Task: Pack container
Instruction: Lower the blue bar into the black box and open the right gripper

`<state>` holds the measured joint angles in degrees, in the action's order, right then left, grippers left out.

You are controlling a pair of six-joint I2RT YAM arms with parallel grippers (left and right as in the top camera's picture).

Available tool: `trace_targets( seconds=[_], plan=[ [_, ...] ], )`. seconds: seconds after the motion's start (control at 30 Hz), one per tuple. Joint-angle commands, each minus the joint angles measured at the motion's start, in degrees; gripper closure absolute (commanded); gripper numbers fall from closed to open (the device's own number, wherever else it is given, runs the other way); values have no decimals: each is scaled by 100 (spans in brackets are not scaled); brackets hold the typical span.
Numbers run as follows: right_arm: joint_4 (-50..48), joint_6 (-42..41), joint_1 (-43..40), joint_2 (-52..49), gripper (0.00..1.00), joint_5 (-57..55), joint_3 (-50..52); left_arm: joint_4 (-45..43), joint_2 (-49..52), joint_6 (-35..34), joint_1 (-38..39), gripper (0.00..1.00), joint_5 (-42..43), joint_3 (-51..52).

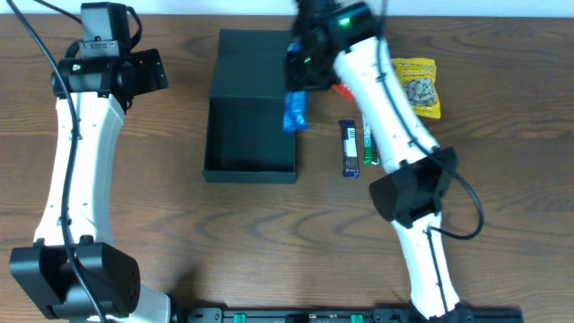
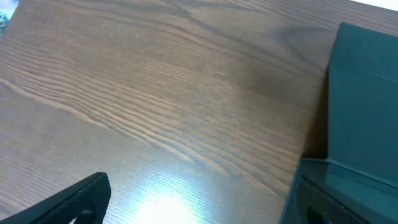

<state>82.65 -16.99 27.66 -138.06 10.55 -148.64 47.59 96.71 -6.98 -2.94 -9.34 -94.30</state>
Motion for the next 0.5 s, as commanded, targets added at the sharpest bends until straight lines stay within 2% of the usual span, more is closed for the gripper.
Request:
trace_targets(
  seconds=[0.0,0.17,0.47],
  plan=[
    [-17,422,262,66,65,-66,173,22,2,98,-33,4,42,7],
    [-153,280,527,35,66,-63,767,57,2,98,-33,4,44,7],
    [-341,-501,597,35,69,-61,1596,144,2,98,-33,5,256,7]
  ],
)
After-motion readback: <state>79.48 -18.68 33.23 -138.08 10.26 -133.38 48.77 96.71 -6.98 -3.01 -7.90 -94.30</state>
